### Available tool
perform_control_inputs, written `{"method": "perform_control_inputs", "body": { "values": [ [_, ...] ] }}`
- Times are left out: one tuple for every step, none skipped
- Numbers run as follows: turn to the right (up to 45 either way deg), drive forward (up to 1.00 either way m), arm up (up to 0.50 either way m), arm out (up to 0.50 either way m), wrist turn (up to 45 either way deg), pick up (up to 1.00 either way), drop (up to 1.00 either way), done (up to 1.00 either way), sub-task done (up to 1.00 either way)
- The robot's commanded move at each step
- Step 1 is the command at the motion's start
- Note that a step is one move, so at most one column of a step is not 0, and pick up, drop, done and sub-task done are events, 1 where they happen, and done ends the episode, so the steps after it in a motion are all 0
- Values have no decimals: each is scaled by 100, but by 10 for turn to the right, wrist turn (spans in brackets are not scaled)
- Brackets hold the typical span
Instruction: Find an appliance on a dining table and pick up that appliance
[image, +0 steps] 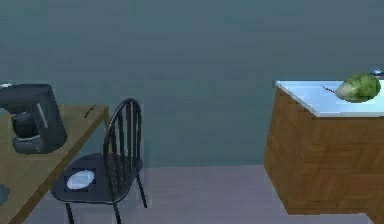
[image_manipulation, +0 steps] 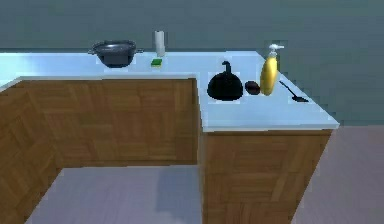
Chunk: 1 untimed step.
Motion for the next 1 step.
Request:
{"method": "perform_control_inputs", "body": {
  "values": [
    [30,0,0,0,0,0,0,0,0]
  ]
}}
